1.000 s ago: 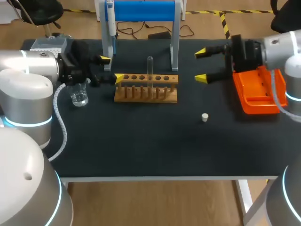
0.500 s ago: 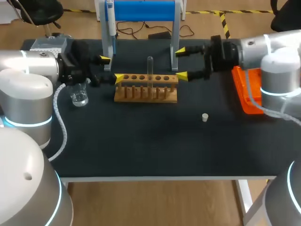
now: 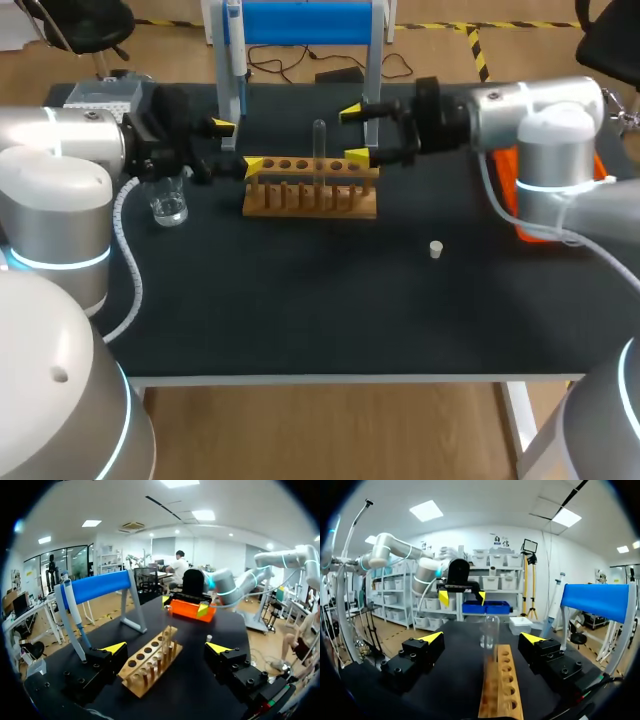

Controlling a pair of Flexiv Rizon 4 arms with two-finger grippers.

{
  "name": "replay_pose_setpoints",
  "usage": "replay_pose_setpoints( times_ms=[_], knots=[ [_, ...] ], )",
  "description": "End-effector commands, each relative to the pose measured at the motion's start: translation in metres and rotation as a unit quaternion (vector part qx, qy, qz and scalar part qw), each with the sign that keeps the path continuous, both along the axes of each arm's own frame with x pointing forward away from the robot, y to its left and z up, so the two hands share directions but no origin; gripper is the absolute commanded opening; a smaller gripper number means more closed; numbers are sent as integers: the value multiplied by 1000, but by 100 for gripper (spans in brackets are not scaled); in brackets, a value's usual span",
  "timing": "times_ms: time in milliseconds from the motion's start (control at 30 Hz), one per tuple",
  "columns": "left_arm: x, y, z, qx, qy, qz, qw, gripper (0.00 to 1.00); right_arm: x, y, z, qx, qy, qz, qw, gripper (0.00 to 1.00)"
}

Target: Invert the test tube, pick up the pipette, mount the tip to pipette, aspirate from beaker and dispense into the tube, eject the tip, return the pipette, and cap with the stopper.

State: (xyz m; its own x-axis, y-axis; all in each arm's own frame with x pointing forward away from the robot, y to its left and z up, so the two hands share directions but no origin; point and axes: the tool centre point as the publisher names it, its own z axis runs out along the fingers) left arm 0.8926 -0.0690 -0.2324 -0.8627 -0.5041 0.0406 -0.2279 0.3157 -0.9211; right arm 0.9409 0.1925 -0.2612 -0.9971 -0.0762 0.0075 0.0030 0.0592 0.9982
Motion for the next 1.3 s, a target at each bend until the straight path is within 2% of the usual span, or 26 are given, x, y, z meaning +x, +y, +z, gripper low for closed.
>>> replay_pose_setpoints(
  times_ms=[33, 300, 567, 1100, 1167, 1300],
  knots=[
    [-1, 0, -1, -2, -2, 1, 1000, 100, 10, 10, -9, 23, 3, 36, 999, 100],
    [-1, 0, -1, -2, -2, 1, 1000, 100, 13, 27, -7, 40, 13, 46, 998, 100],
    [-1, 0, -1, -2, -2, 1, 1000, 100, 11, 42, -7, 33, 10, 52, 998, 100],
    [-1, 0, -1, -2, -2, 1, 1000, 100, 10, 48, -18, 15, 20, 43, 999, 100],
    [-1, 0, -1, -2, -2, 1, 1000, 100, 10, 48, -19, 14, 22, 41, 999, 89],
    [-1, 0, -1, -2, -2, 1, 1000, 100, 9, 48, -20, 12, 24, 38, 999, 81]
  ],
)
